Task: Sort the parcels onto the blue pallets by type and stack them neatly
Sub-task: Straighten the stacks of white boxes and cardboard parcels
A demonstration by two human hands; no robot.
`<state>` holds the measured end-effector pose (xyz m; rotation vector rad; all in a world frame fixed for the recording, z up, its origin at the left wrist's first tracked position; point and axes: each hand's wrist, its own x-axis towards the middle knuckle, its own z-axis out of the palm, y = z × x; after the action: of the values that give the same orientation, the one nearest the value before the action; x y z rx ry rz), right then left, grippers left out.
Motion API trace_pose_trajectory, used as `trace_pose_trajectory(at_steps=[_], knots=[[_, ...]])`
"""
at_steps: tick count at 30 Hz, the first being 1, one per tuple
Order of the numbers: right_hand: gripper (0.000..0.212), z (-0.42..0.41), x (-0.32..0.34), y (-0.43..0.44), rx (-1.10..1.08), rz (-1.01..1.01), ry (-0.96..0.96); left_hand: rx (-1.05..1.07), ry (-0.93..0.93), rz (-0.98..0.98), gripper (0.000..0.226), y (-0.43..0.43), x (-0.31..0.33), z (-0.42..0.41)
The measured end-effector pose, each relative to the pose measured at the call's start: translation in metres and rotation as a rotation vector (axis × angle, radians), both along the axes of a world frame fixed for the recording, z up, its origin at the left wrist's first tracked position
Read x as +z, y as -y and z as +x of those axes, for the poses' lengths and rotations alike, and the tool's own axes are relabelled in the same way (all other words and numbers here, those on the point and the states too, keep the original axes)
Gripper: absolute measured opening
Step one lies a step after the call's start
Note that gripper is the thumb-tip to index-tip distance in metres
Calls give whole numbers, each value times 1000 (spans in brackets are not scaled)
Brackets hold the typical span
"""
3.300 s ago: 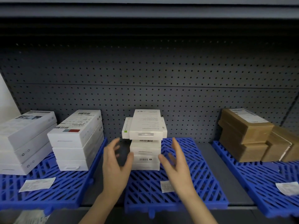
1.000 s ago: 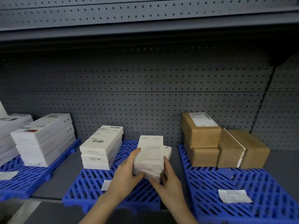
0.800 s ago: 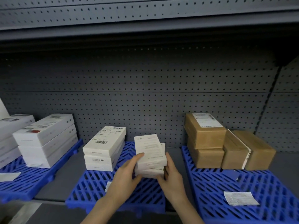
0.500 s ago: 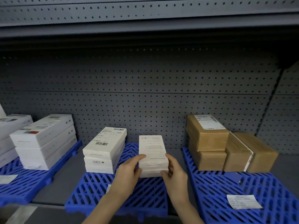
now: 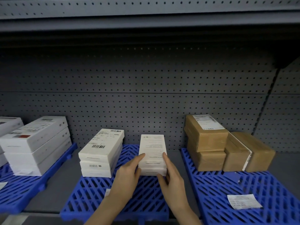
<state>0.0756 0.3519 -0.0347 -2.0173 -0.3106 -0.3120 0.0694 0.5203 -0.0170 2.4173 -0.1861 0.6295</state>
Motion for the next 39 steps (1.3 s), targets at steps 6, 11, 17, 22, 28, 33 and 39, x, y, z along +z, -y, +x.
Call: trace_pose_trajectory(at_steps=[6,11,17,22,28,33,39], knots=[[80,4,-4,-5,21,-67,-22,59,1,15,54,4,1,4],[82,9,-5,-8,27,-60,-66,73,15,-21,50,7,3,10],[81,11,-2,-10,9,-84,-71,71,17,-15,51,7,2,15],[83,10,-2,-12,-3,-92,-57,87,-9,12,53,6,1,17],[87,-10,23,-19,-90,-67,72,151,120,-40,50,-6,16,-13],[65,-25,48,-60,122,-71,162,332,314,-99,52,-57,29,-33],[65,-25,34,-124,426,-83,-28,343,93,-304,59,-117,15,-40]])
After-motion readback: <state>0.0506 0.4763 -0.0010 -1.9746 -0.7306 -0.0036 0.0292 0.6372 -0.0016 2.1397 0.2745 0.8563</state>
